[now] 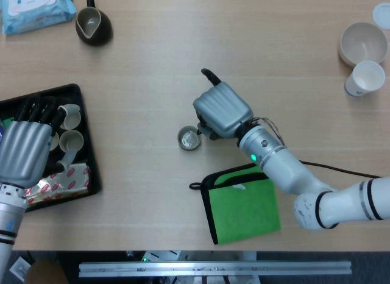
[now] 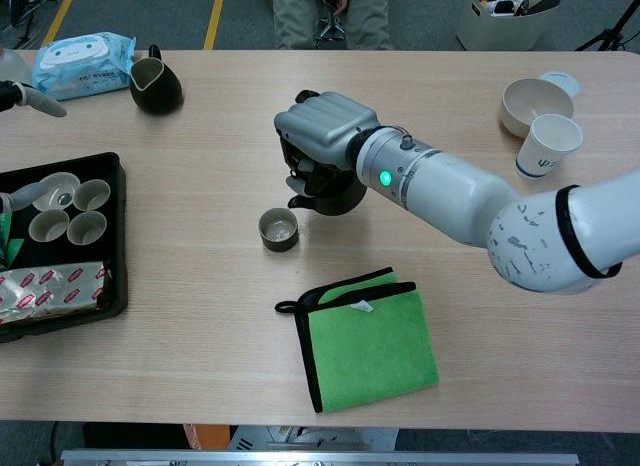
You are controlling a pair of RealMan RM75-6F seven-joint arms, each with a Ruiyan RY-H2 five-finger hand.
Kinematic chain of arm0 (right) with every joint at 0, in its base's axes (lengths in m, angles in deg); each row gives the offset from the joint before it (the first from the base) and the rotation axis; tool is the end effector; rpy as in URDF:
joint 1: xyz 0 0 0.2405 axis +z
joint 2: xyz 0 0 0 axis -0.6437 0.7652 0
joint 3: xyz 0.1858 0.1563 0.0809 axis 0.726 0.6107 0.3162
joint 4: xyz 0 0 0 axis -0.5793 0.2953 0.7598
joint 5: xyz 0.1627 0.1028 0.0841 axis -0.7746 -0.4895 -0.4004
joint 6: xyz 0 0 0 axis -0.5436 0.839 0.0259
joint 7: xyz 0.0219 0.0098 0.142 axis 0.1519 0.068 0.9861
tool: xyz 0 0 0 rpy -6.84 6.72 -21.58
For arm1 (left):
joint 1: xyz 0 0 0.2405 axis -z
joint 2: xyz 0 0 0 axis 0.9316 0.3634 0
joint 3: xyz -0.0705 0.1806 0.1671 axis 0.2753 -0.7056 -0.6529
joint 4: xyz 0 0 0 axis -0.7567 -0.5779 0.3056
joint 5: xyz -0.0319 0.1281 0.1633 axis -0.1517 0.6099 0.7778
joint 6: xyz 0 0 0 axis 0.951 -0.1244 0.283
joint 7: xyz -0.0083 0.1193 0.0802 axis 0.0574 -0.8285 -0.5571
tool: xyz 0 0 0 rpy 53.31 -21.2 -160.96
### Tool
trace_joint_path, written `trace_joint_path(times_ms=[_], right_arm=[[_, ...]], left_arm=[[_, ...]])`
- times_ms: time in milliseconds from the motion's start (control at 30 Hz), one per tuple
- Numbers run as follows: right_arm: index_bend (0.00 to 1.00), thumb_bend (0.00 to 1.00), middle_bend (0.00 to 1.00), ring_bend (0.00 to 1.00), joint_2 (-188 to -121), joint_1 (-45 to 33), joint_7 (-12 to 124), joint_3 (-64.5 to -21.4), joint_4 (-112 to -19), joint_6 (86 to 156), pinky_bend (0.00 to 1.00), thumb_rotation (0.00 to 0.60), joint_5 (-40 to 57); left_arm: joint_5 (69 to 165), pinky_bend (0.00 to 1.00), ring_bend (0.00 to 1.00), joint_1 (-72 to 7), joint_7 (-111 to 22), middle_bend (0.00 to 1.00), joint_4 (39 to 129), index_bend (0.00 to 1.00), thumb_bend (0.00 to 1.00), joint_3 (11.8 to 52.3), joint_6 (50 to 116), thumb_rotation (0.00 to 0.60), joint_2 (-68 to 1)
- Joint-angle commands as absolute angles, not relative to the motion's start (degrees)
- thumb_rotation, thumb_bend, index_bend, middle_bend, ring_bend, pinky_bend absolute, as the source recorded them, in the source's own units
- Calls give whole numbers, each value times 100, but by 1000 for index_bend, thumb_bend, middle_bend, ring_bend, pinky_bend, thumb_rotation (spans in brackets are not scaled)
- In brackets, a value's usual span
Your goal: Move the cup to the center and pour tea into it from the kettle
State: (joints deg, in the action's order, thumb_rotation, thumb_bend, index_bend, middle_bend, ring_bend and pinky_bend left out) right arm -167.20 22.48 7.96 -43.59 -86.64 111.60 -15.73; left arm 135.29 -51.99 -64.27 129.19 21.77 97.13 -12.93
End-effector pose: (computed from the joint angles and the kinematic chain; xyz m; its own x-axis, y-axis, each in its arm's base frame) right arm -0.0246 -0.3134 -0.0737 0.6339 -0.3125 0.7075 -0.7130 -0.5906 0.3780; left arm -0.2066 0.1984 0.1170 0.3677 0.1835 0.9117 0.9259 -0.1632 -0.3406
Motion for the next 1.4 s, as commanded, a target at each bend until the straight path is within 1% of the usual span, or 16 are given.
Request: trace_joint_path(times_ms=[33,767,1400], right_arm=[[1000,410,946,908,-16728,2300,738,-4385,-8664,11195,13,567,-1624],[1000,410,946,908,-16777,2700,311,-4487,-8730,11390,13,582,-1955],[1000,410,946,908,-16747,2846,208,-4542,-8771,11503,13,585,-2097]], left_arm=[[13540,119,150,-5215,-6410,187,12909,223,282,2187,9698,600,-1292],[13629,118,149,-5347,-6298,180,12845,222,281,2291,9611,600,-1288],[13645,119,149,-5386,-6283,181,12814,222,282,2355,9515,600,-1315]])
